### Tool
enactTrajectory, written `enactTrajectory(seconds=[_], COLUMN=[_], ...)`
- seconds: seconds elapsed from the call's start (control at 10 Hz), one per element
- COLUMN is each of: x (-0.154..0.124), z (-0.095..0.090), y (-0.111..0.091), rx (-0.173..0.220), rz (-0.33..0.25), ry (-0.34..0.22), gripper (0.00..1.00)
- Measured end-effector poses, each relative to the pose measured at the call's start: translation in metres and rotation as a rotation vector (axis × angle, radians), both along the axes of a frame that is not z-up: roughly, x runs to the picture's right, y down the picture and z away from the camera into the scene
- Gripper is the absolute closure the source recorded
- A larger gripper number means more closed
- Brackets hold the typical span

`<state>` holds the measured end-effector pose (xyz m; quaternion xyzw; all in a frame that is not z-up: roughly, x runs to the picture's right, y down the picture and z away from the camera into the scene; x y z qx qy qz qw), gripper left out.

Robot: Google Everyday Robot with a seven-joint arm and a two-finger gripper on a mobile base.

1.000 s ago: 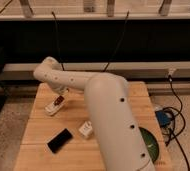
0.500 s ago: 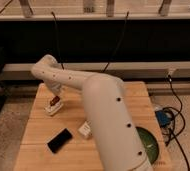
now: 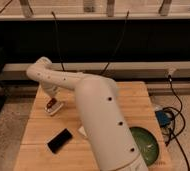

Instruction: Place the pepper on the white sponge

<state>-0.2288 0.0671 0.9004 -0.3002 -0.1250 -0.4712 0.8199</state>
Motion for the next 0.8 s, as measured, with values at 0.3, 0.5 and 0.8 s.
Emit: enactTrajectory(seconds=[0.3,0.5,0.8], x=[-0.010,-0.009,-0.009], z=[0.004,0.007,0.007], y=[0.008,0.012,0.016], rx=[-0.029,-0.051,-0.082], rz=[-0.024,-0.025,-0.027], ry=[-0.005,0.005,0.010], gripper=[0.99,0.86,0.58])
